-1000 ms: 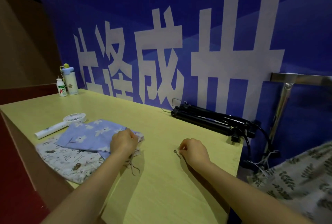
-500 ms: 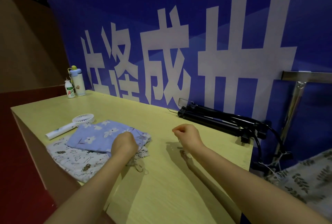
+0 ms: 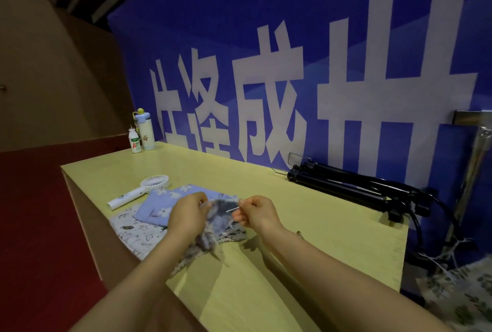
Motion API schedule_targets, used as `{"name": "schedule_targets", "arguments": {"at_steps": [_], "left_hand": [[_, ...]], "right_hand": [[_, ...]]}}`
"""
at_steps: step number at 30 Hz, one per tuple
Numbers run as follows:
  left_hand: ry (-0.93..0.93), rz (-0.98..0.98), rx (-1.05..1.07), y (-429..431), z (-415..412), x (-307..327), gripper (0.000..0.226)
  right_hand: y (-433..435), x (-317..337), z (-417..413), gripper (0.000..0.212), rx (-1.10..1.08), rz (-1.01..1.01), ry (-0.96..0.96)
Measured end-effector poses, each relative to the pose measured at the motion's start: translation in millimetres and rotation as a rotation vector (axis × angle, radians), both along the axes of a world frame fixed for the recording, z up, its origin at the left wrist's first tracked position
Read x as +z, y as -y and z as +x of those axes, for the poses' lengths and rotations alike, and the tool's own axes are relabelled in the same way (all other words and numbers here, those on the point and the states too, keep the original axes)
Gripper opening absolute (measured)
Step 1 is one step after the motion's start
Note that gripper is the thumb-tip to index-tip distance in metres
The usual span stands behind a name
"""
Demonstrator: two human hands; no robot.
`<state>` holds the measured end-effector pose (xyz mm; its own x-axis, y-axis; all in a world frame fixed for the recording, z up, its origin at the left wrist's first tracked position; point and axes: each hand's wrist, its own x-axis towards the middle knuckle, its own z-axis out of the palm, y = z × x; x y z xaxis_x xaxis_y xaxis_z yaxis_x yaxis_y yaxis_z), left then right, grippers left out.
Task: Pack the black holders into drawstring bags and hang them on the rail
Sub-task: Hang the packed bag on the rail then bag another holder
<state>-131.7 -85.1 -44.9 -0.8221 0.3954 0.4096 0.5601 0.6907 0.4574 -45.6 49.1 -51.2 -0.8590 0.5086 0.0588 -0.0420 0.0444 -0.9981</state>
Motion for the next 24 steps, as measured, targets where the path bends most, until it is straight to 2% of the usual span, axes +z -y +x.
{"name": "schedule_targets", "arguments": {"at_steps": [3, 6, 7, 10, 12, 15, 17, 19, 21, 24], "left_hand": [[-0.001, 0.159, -0.044, -1, 8, 13, 0.025], [0.032, 0.365, -0.027, -8, 18, 34, 0.023], [0.089, 0.469, -0.026, -13, 22, 42, 0.021], [0.439, 0.863, -0.027, -28, 28, 66, 0.023], [0.611, 0.965, -0.062, -37, 29, 76, 0.024], [0.601, 0.919, -0.07, -51, 38, 85, 0.024], [0.453, 0.795, -0.069, -57, 49, 86, 0.023], [0.308, 0.646, -0.135, -67, 61, 85, 0.018], [0.196, 0.554, -0.187, -77, 69, 85, 0.016], [0.134, 0.507, -0.193, -92, 67, 90, 0.021]], "right_hand": [[11, 7, -7, 0.023, -0.044, -0.009, -0.071], [17, 17, -11, 0.02, -0.069, 0.001, -0.106], [18, 19, -11, 0.02, -0.077, 0.065, -0.086], [17, 26, -10, 0.02, -0.135, 0.513, -0.003], [17, 30, -8, 0.019, -0.139, 0.622, -0.023], [6, 41, 1, 0.02, -0.155, 0.789, 0.049], [-4, 46, 3, 0.028, -0.12, 1.033, 0.209], [-10, 47, 6, 0.02, -0.085, 1.229, 0.337], [-15, 46, 4, 0.011, -0.06, 1.185, 0.326], [-32, 48, 7, 0.021, -0.016, 0.992, 0.213]]}}
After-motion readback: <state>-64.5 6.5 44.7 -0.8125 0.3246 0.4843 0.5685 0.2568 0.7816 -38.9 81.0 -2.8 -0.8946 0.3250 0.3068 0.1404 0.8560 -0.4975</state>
